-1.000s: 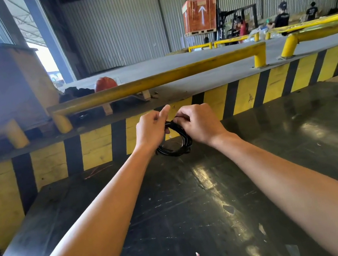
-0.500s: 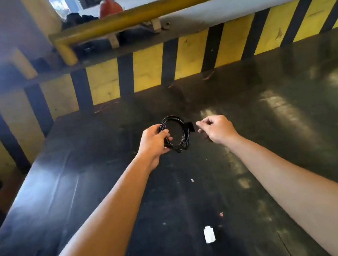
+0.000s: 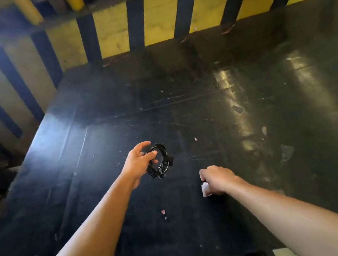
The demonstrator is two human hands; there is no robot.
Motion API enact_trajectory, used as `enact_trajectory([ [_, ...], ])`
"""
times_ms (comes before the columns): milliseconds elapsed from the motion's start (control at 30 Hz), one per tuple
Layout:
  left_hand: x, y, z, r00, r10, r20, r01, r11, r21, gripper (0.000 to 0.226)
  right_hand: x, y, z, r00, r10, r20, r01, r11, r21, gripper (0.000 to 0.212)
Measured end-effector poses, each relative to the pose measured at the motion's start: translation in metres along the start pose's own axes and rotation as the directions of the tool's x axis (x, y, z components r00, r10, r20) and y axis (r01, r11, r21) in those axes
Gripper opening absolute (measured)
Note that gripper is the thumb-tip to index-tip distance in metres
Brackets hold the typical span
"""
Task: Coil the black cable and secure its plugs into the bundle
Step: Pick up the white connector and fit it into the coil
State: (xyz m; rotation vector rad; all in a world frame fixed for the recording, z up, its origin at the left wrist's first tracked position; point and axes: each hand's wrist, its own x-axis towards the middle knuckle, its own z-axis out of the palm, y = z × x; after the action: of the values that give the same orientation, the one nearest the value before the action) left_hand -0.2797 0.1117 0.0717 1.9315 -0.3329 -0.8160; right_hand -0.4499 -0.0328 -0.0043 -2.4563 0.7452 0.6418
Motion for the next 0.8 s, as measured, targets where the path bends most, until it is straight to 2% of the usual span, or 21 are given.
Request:
enact_trajectory([
  [100, -0.003, 0.005, -0.006, 0.998, 0.063, 0.026, -0.062, 0.998, -0.028, 0.035, 0.0, -0.005, 0.003, 0.999, 0.044, -0.012, -0.044, 0.997, 0.068, 0.018],
  [200, -0.004, 0.015, -0.011, 0.993, 0.114, 0.041, -0.111, 0.991, -0.076, 0.03, 0.0, -0.009, -0.006, 0.995, 0.076, -0.065, -0.052, 0.949, 0.312, 0.009],
  [333, 0.005, 0.039, -0.012, 0.978, 0.194, 0.079, -0.19, 0.98, -0.054, 0.03, -0.008, -0.024, -0.064, 0.952, 0.107, -0.288, 0.084, 0.81, 0.58, 0.013],
  [400, 0.01, 0.056, -0.007, 0.967, 0.235, 0.099, -0.232, 0.972, -0.041, 0.03, -0.017, -0.032, -0.106, 0.907, 0.126, -0.403, 0.21, 0.693, 0.69, 0.008],
  [467, 0.014, 0.078, 0.0, 0.948, 0.293, 0.124, -0.287, 0.956, -0.06, 0.027, -0.03, -0.04, -0.148, 0.87, 0.125, -0.477, 0.36, 0.5, 0.788, 0.013],
  [533, 0.017, 0.103, 0.006, 0.921, 0.364, 0.139, -0.353, 0.931, -0.096, 0.023, -0.051, -0.045, -0.188, 0.825, 0.112, -0.554, 0.478, 0.386, 0.789, 0.014],
  [600, 0.018, 0.132, 0.013, 0.886, 0.435, 0.157, -0.417, 0.899, -0.135, 0.016, -0.072, -0.048, -0.222, 0.761, 0.092, -0.642, 0.569, 0.381, 0.729, 0.013],
  [700, 0.013, 0.178, 0.021, 0.833, 0.515, 0.203, -0.479, 0.854, -0.203, 0.014, -0.092, -0.053, -0.259, 0.642, 0.102, -0.76, 0.625, 0.505, 0.595, 0.006],
  [800, 0.007, 0.216, 0.026, 0.789, 0.559, 0.254, -0.505, 0.826, -0.249, 0.022, -0.1, -0.057, -0.284, 0.57, 0.091, -0.816, 0.623, 0.599, 0.503, 0.007],
])
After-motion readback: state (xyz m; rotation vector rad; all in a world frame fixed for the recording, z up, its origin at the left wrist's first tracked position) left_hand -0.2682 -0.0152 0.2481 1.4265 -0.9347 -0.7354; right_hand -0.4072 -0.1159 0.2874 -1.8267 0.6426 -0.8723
